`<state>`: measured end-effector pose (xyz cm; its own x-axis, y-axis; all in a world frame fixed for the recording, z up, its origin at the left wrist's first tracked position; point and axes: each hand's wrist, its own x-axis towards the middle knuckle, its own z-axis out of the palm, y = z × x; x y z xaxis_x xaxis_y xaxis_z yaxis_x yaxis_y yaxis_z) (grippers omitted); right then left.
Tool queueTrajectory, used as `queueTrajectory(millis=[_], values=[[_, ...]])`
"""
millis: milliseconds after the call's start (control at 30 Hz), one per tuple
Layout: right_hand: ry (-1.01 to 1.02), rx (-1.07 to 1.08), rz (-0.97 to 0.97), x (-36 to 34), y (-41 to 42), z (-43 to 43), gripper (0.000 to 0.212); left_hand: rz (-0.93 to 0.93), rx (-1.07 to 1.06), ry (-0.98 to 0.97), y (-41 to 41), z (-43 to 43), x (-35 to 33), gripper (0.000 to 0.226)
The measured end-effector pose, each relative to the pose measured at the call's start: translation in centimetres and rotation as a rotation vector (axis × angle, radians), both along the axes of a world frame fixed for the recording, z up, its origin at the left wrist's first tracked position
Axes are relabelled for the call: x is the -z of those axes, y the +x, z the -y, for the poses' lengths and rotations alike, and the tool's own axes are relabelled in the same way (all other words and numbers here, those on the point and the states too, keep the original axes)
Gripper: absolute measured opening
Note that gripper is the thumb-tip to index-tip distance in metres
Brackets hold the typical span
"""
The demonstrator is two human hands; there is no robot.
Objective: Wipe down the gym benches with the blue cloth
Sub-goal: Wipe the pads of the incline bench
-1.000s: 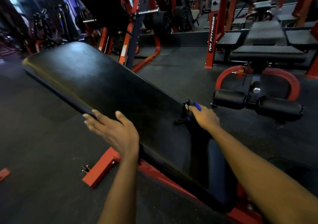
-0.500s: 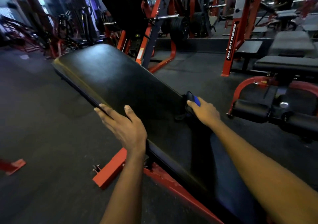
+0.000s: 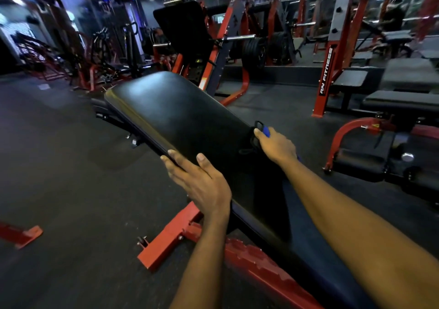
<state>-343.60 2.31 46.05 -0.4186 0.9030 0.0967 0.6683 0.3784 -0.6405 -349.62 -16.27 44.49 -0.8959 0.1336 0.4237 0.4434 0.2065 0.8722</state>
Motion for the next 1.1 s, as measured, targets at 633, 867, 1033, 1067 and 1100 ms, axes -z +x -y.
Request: queueTrajectory(millis=[633,867,1033,1067,1100], values=[[0.004,-0.105,0.029,-4.9,-8.7,-2.7,0.056,-0.015,-0.154,-0.034,-9.0,-0.9,-5.2,0.066],[-0.023,-0.230,-0.036,-3.4,-7.9,-4.8,0.058,0.038,-0.197,-0.117,-9.1,-1.3,-5.6,0.063],[-0.025,-0.153,0.038,0.3,-2.3,-5.4,0.055,0.190,-0.289,-0.100,-12.3,-2.2,-9.3,0.065],[-0.019,-0.147,0.063,0.2,-2.6,-5.6,0.056,0.205,-0.313,-0.115,-13.1,-2.4,-9.9,0.068],[-0.011,-0.150,0.075,-0.3,-3.3,-5.7,0.056,0.208,-0.328,-0.135,-13.7,-2.5,-10.2,0.071]])
